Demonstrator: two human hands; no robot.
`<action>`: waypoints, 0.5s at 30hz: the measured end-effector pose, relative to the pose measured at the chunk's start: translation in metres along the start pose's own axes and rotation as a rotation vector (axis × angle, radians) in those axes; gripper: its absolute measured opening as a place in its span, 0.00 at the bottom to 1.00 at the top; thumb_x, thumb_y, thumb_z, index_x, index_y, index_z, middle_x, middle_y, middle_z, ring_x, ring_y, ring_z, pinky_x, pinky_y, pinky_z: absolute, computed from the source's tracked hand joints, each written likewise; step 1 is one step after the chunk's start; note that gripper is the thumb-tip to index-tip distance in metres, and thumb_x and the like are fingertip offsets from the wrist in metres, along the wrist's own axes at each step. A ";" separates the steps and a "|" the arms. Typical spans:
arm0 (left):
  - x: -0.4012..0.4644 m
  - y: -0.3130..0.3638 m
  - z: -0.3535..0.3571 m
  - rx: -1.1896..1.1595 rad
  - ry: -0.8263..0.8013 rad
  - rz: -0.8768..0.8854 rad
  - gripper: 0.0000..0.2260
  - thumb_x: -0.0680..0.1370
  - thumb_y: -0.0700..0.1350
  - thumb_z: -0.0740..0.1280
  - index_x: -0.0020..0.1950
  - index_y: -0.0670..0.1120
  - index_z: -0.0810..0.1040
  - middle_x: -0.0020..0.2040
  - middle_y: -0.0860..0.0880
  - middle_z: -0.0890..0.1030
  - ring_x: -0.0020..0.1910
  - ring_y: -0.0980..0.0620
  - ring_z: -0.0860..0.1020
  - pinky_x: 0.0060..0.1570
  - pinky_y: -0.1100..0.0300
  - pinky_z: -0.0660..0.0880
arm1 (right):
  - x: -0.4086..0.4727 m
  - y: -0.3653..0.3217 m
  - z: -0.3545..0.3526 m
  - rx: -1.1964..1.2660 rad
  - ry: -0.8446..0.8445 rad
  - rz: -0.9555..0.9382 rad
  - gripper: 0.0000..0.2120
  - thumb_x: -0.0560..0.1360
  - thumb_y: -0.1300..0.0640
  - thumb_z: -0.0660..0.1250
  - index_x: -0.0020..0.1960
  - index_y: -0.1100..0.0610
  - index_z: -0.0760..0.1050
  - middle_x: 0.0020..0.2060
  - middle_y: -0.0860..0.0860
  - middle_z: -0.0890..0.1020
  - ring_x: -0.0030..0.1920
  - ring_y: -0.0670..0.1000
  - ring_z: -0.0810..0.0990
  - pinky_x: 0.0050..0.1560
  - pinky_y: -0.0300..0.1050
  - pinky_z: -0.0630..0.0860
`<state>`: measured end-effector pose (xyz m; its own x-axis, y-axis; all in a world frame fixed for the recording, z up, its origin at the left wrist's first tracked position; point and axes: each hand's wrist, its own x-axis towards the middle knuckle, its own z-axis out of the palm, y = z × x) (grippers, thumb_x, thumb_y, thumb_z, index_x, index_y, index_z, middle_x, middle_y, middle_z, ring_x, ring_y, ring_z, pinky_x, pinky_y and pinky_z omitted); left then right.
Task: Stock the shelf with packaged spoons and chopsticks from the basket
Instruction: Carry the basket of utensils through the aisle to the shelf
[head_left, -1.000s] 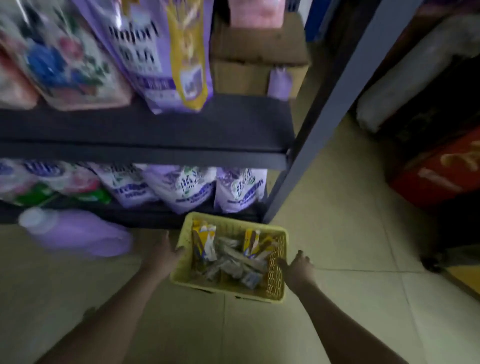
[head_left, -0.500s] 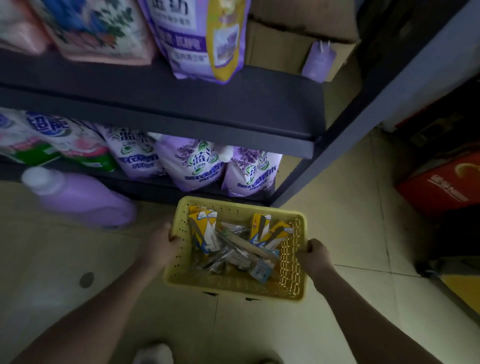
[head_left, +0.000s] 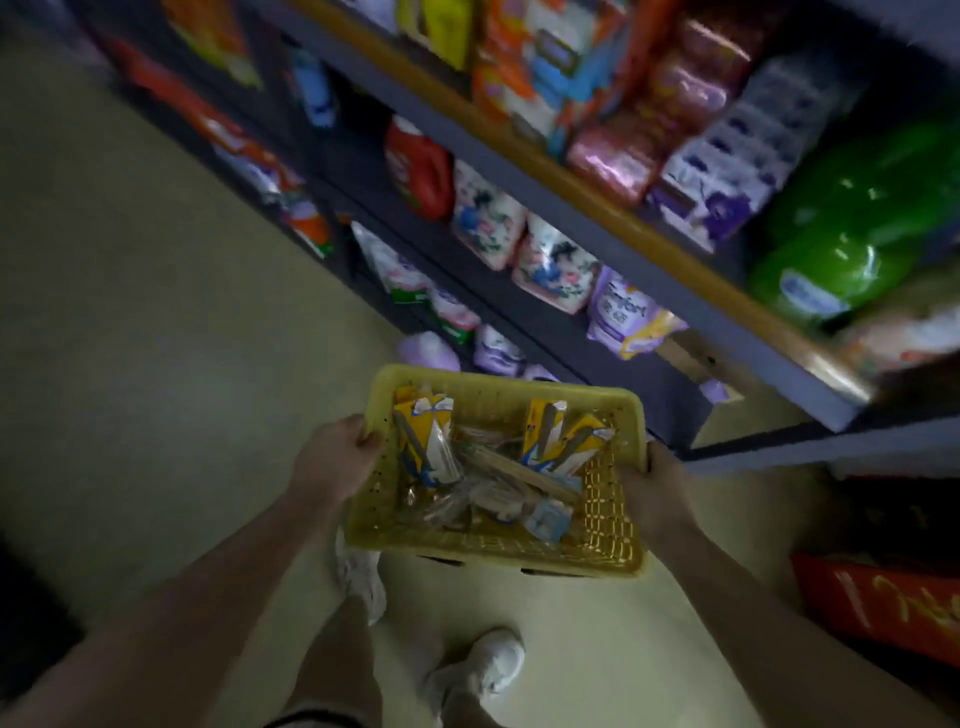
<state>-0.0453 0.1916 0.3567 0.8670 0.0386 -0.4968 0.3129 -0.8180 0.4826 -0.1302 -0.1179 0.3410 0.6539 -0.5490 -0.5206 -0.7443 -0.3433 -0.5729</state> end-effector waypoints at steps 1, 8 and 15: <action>-0.005 -0.008 -0.026 -0.039 0.017 -0.025 0.14 0.75 0.47 0.61 0.31 0.46 0.65 0.36 0.41 0.74 0.39 0.42 0.75 0.37 0.56 0.67 | -0.008 -0.033 0.005 -0.057 -0.025 -0.074 0.07 0.71 0.54 0.63 0.44 0.59 0.74 0.37 0.57 0.81 0.39 0.61 0.80 0.37 0.54 0.76; 0.015 -0.129 -0.188 -0.234 0.229 -0.213 0.08 0.74 0.42 0.64 0.45 0.39 0.79 0.43 0.37 0.82 0.44 0.41 0.81 0.42 0.54 0.74 | -0.054 -0.253 0.114 -0.168 -0.140 -0.468 0.13 0.75 0.61 0.63 0.34 0.57 0.64 0.28 0.49 0.69 0.30 0.49 0.68 0.25 0.34 0.62; 0.065 -0.236 -0.336 -0.366 0.353 -0.325 0.07 0.73 0.42 0.64 0.45 0.40 0.80 0.42 0.38 0.83 0.41 0.41 0.80 0.43 0.51 0.76 | -0.090 -0.446 0.253 -0.294 -0.246 -0.666 0.10 0.71 0.62 0.65 0.33 0.60 0.68 0.30 0.56 0.75 0.36 0.57 0.73 0.34 0.47 0.69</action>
<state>0.0673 0.5801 0.4530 0.7615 0.4930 -0.4208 0.6420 -0.4845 0.5942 0.1774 0.2772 0.4833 0.9628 0.0182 -0.2698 -0.1653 -0.7498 -0.6406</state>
